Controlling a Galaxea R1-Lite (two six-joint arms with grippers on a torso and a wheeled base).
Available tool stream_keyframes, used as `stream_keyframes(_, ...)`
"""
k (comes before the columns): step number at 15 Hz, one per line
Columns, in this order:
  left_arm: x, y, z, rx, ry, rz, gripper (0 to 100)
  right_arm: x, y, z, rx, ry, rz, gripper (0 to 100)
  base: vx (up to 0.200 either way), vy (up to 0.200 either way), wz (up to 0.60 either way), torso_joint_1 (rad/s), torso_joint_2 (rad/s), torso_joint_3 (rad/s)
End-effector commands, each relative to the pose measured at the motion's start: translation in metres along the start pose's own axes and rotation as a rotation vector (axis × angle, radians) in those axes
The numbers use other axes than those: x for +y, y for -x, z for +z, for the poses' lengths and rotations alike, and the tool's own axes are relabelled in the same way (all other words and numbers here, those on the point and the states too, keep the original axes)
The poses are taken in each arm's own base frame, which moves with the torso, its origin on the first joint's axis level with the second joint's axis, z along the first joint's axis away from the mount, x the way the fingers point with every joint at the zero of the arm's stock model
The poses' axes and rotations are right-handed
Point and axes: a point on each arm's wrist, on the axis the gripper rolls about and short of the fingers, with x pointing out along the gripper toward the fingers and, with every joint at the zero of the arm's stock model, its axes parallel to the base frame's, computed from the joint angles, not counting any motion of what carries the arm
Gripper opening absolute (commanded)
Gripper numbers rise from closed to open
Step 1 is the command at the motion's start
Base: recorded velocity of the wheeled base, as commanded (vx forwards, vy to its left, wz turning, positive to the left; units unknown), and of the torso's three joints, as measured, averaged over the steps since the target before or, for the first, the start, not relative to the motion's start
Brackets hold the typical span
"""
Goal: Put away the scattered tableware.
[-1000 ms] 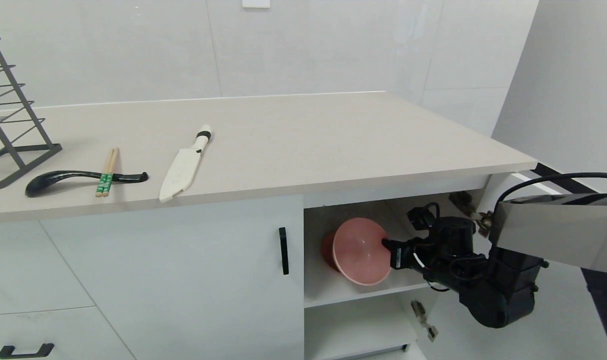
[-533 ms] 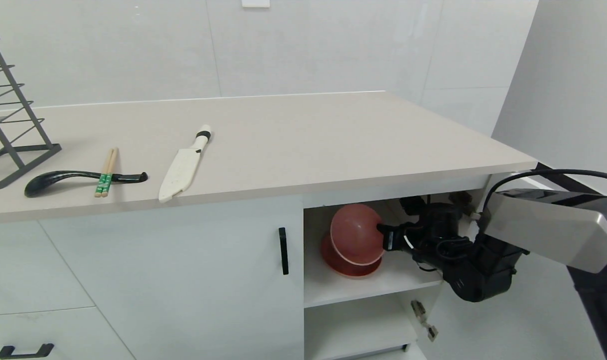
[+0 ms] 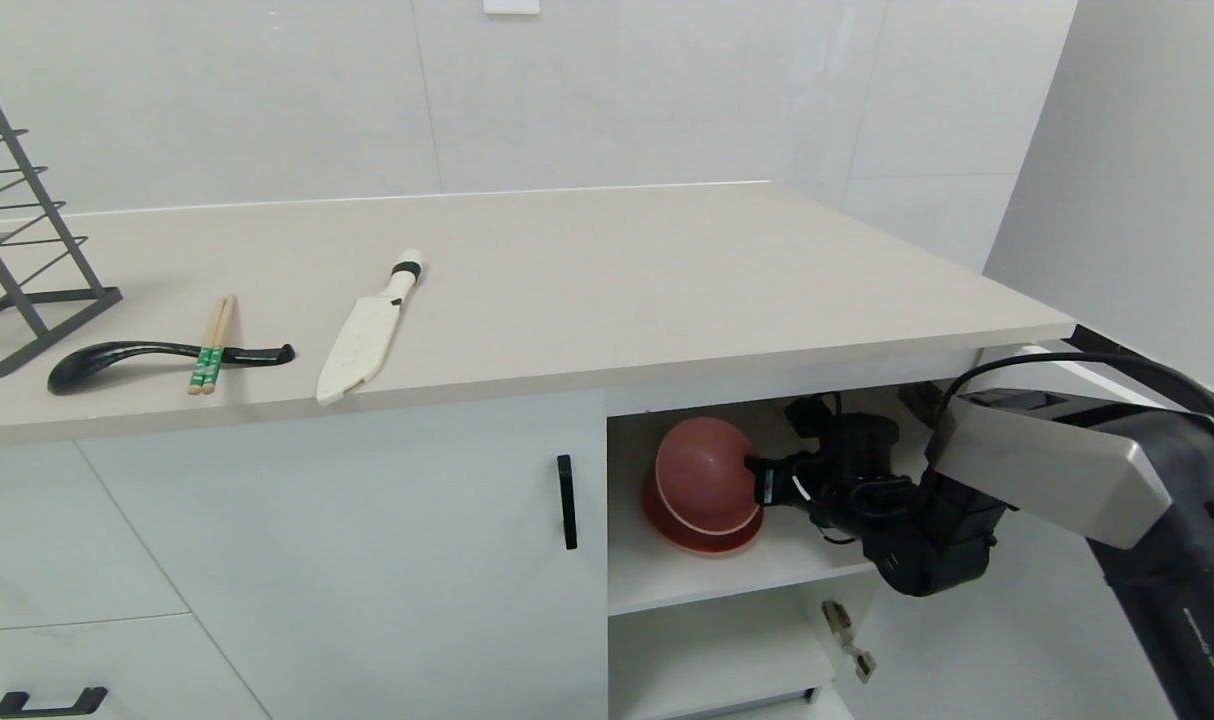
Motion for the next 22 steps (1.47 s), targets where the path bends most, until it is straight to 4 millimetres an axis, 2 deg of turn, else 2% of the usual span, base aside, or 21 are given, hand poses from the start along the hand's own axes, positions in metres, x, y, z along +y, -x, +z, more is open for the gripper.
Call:
stream_keyframes(1, -0.02, -0.023, -0.05, -0.081, 0.013, -0.147, 100, -0.002, -0.004, 0.0, 0.013, -0.003, -0.006, 0, 0.0, 0.0, 0.0, 0.0, 0.0, 0.0)
stream_keyframes(6, -0.021, -0.022, -0.052, -0.111, 0.018, -0.173, 100, -0.003, -0.008, 0.002, 0.054, -0.007, -0.016, 0, 0.0, 0.0, 0.0, 0.0, 0.0, 0.0)
stream_keyframes(7, -0.021, -0.022, -0.052, -0.113, 0.018, -0.171, 100, -0.004, -0.008, 0.002, 0.054, -0.007, -0.02, 100, 0.0, 0.0, 0.0, 0.0, 0.0, 0.0)
stream_keyframes(9, -0.021, -0.022, -0.052, -0.113, 0.018, -0.174, 100, -0.006, -0.007, 0.001, 0.047, -0.008, -0.081, 100, 0.0, 0.0, 0.0, 0.0, 0.0, 0.0)
stream_keyframes(12, -0.021, -0.022, -0.052, -0.114, 0.018, -0.172, 100, -0.003, -0.005, 0.002, 0.042, -0.003, -0.084, 100, 0.0, 0.0, 0.0, 0.0, 0.0, 0.0)
stream_keyframes(13, -0.021, -0.022, -0.052, -0.115, 0.019, -0.17, 100, 0.007, 0.0, 0.007, 0.033, 0.007, -0.066, 100, 0.0, 0.0, 0.0, 0.0, 0.0, 0.0)
stream_keyframes(16, -0.021, -0.022, -0.052, -0.115, 0.019, -0.17, 100, 0.032, 0.021, -0.001, 0.048, 0.034, -0.019, 100, 0.0, 0.0, 0.0, 0.0, 0.0, 0.0)
stream_keyframes(18, -0.021, -0.022, -0.052, -0.115, 0.019, -0.169, 100, 0.052, 0.043, -0.01, 0.05, 0.058, 0.028, 100, 0.0, 0.0, 0.0, 0.0, 0.0, 0.0)
stream_keyframes(20, -0.021, -0.022, -0.052, -0.118, 0.021, -0.168, 100, 0.061, 0.061, -0.015, 0.068, 0.069, 0.047, 100, 0.0, 0.0, 0.0, 0.0, 0.0, 0.0)
stream_keyframes(22, -0.021, -0.022, -0.052, -0.119, 0.021, -0.168, 100, 0.066, 0.084, -0.009, 0.067, 0.073, 0.055, 100, 0.0, 0.0, 0.0, 0.0, 0.0, 0.0)
